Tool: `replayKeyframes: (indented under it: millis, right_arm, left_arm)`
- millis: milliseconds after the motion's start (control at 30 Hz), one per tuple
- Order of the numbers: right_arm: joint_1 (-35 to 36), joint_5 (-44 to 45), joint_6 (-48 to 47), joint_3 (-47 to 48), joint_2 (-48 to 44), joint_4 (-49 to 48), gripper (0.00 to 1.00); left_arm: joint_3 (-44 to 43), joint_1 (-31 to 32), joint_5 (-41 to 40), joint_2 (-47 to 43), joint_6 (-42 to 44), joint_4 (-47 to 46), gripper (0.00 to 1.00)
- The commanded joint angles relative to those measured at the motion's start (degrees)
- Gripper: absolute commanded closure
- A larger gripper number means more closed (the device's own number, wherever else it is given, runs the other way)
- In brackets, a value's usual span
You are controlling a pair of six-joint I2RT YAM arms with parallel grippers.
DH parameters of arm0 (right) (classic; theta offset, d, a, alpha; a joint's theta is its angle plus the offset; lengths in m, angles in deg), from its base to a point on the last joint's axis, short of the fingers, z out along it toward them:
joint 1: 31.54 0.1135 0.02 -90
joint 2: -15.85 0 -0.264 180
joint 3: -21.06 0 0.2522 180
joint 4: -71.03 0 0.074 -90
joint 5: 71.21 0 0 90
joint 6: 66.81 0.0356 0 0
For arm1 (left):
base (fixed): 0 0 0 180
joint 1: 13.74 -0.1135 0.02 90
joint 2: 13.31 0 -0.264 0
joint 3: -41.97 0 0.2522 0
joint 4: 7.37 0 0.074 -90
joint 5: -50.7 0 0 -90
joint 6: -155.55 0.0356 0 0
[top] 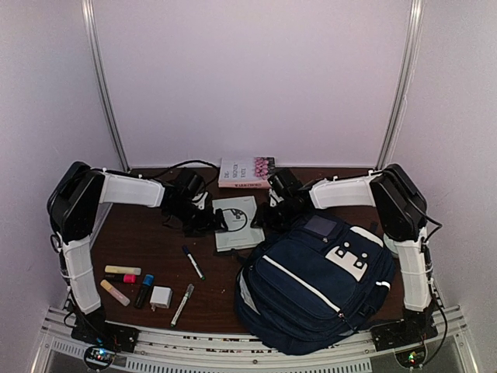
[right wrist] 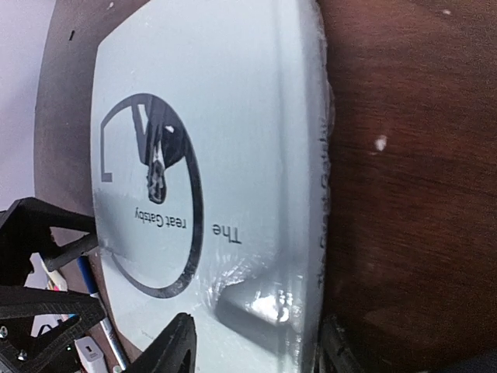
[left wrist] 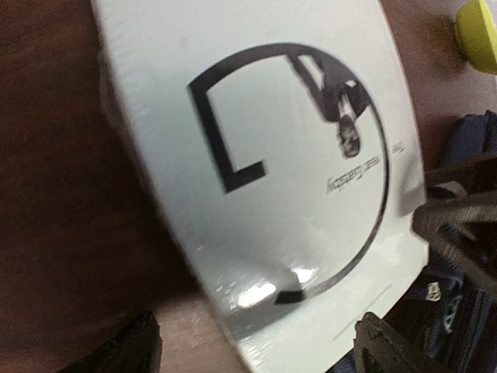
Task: Pack the student bag
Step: Pick up the book from the center of the board.
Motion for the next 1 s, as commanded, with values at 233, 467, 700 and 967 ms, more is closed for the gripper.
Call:
replayKeyframes:
  millis: [233,467,700,967]
  right_arm:
    - [1.0,-26.6,7.6,-4.3,4.2,-22.5,0.48]
    - [0.7,-29.5,17.1,-6.2,2.8,-38.1,0.49]
    - [0.6,-32.2,36.6,-12.1,1.3,-70.5,0.52]
    - [1.0,-29.3,24.1,-8.1,-2.2,-51.5,0.52]
  left_arm:
    - [2.9,-0.1,20.1,8.2,-5.9,-20.0,0.20]
    - [10.8,-0.2,27.1,4.4,-16.9,-40.3,0.27]
    - [10.3,0.0,24.6,0.6,-12.1,-31.5,0.31]
    - [13.5,-0.1,24.7,2.1,-14.1,-35.2,0.34]
